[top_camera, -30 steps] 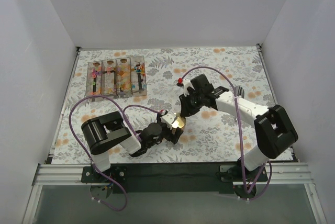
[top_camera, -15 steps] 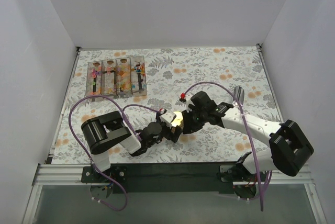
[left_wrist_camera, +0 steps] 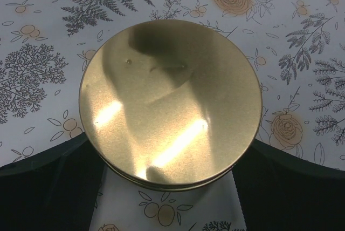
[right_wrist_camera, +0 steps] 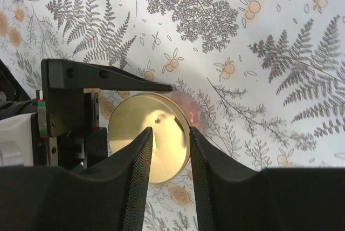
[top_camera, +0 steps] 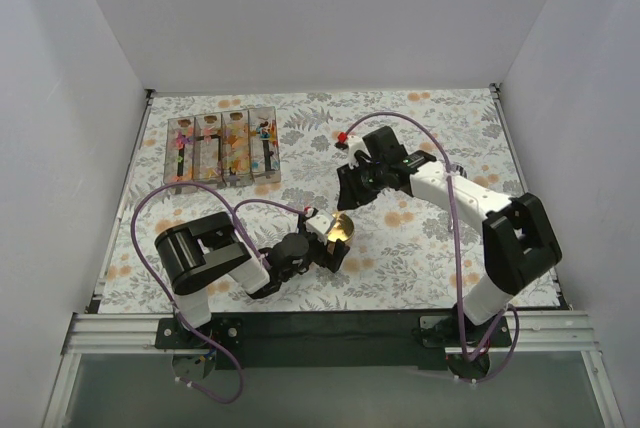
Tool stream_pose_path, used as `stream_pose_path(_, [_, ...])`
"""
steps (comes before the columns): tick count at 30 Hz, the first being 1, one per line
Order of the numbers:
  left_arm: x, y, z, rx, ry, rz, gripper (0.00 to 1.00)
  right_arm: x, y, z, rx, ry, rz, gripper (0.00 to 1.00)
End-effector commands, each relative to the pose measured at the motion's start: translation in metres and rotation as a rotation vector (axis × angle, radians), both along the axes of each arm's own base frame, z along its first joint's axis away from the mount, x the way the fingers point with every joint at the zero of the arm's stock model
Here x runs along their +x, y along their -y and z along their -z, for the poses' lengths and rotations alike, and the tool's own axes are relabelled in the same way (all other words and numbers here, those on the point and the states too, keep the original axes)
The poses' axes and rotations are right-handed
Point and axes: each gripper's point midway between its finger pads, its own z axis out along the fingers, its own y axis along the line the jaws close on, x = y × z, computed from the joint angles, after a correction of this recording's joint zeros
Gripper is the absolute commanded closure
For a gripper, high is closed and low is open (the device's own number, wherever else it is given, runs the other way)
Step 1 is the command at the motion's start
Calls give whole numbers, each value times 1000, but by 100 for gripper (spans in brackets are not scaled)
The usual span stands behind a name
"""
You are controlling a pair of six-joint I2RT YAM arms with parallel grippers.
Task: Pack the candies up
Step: Screw the bottle lid onto the packing bottle.
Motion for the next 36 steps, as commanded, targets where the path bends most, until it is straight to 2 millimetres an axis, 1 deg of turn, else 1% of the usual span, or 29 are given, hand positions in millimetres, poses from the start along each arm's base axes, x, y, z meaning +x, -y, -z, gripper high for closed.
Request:
stream_pose_path(1, [-18,-20,44,130,-125,11,18,1,-13,0,22,-3,-104,59])
stream_pose_path(5, [-18,-19,46,136,-127,13,18,-6,-14,9,27,-38,-135,60])
stream_pose_path(7, [-18,-19,47,138,-130,14,18,-15,-11,15,21,-69,-145,62])
stream_pose_path(9, [-18,-19,48,140,-132,13,18,-23,-10,18,18,-82,-161,67])
stream_pose_path(10, [-18,-19,48,142,-129,10,18,-26,-8,17,16,-83,-162,68])
stream_pose_path(12, [-17,-20,49,148,-131,6,18,-35,-3,22,-2,-94,-161,72])
stream_pose_path(13, [-16,-20,50,152,-130,-1,18,-38,-2,19,2,-88,-163,74])
stream_pose_path(14, [-15,-20,50,154,-129,-4,18,-45,3,26,-12,-105,-158,76])
stream_pose_path(17, [-12,-20,52,164,-131,-14,18,-57,11,28,-27,-115,-139,76])
stream_pose_path(18, [-12,-20,53,167,-132,-15,18,-66,17,36,-44,-149,-116,77])
stream_pose_path(19, [-12,-20,53,171,-132,-15,18,-69,19,33,-39,-139,-106,77])
stream_pose_path(21, [-11,-19,52,167,-131,-17,18,-84,27,37,-59,-149,-80,78])
stream_pose_path(24, [-11,-18,53,168,-131,-14,18,-100,26,40,-42,-177,-31,79])
stream_pose_path(25, [-12,-18,53,165,-132,-14,18,-108,27,41,-26,-192,-10,79])
stream_pose_path(27, [-13,-19,53,167,-133,-9,18,-114,28,42,-22,-197,4,79])
stream_pose_path(28, [-13,-20,54,168,-135,-10,18,-115,32,41,-20,-187,19,79])
stream_pose_path(30, [-14,-21,55,167,-137,-9,18,-104,40,39,-42,-134,68,79])
stream_pose_path(31, [-16,-22,56,171,-140,-8,18,-98,42,33,-34,-110,82,79])
stream_pose_path(32, [-16,-23,57,170,-144,-6,18,-87,49,30,-28,-93,105,79])
stream_pose_path(33, [-17,-24,57,172,-145,-6,18,-81,51,27,-22,-84,111,78])
stream_pose_path(34, [-17,-23,56,167,-145,-5,18,-74,53,25,-18,-83,114,77])
stream_pose_path(35, [-18,-23,56,166,-149,-4,18,-60,53,13,8,-57,118,73])
stream_pose_path(36, [-18,-24,57,166,-150,-4,18,-52,51,12,1,-42,92,71])
